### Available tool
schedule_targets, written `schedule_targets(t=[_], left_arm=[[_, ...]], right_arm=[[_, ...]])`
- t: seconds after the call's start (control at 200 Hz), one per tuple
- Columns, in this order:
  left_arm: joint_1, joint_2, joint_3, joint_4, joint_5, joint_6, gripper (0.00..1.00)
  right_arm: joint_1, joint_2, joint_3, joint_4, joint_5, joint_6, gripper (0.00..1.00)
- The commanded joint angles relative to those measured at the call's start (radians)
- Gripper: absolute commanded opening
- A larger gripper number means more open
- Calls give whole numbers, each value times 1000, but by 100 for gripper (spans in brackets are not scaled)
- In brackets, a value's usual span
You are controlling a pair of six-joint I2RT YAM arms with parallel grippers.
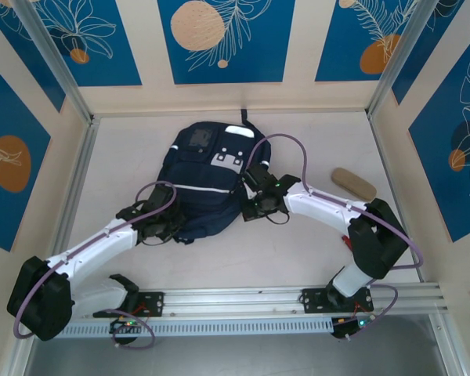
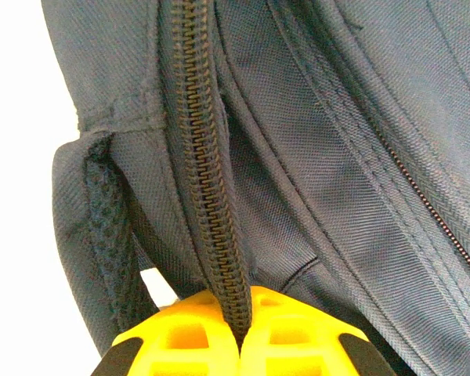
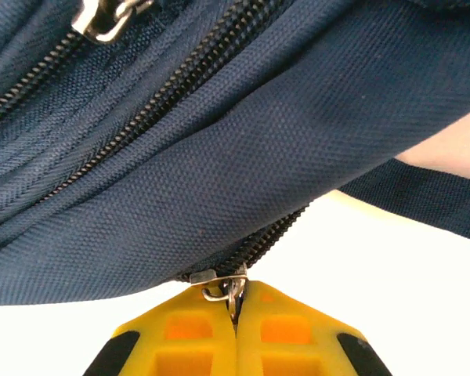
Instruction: Pack the student bag
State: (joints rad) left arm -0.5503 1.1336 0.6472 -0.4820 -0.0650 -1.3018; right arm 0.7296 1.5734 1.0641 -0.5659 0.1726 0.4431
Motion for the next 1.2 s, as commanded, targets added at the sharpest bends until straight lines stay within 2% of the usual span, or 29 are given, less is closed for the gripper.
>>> schedule_targets(t=[0.0,0.455,0.59,0.73,0.77,0.84,0.91,0.965,1.07,1.195], left_arm=[[19,-8,18,-122,-101,28,0],[24,-98,9,-258,-70,93,0],[33,-119,-16,-241,-50,113,0],[38,-106,-2,-212,-5,161,2],[40,-96,20,-220,6,186,9],[40,-83,64,-245,15,237,33],[40,-79,116,-276,10,289,45],[40,-80,153,-288,13,343,55],[39,-57,238,-303,45,480,66],[18,25,353,-339,75,658,70]], right_arm=[[-58,-36,-8,-60,68,-17,0],[-272,130,138,12,12,-129,0],[-295,165,190,-27,46,-77,0],[-292,154,201,-47,-28,-63,0],[-297,142,207,-70,-82,-48,5],[-306,90,192,-81,-182,-27,25],[-308,8,151,-59,-262,-14,42],[-312,-44,128,-53,-293,-4,51],[-335,-146,77,-55,-302,34,67],[-370,-236,8,-49,-283,71,78]])
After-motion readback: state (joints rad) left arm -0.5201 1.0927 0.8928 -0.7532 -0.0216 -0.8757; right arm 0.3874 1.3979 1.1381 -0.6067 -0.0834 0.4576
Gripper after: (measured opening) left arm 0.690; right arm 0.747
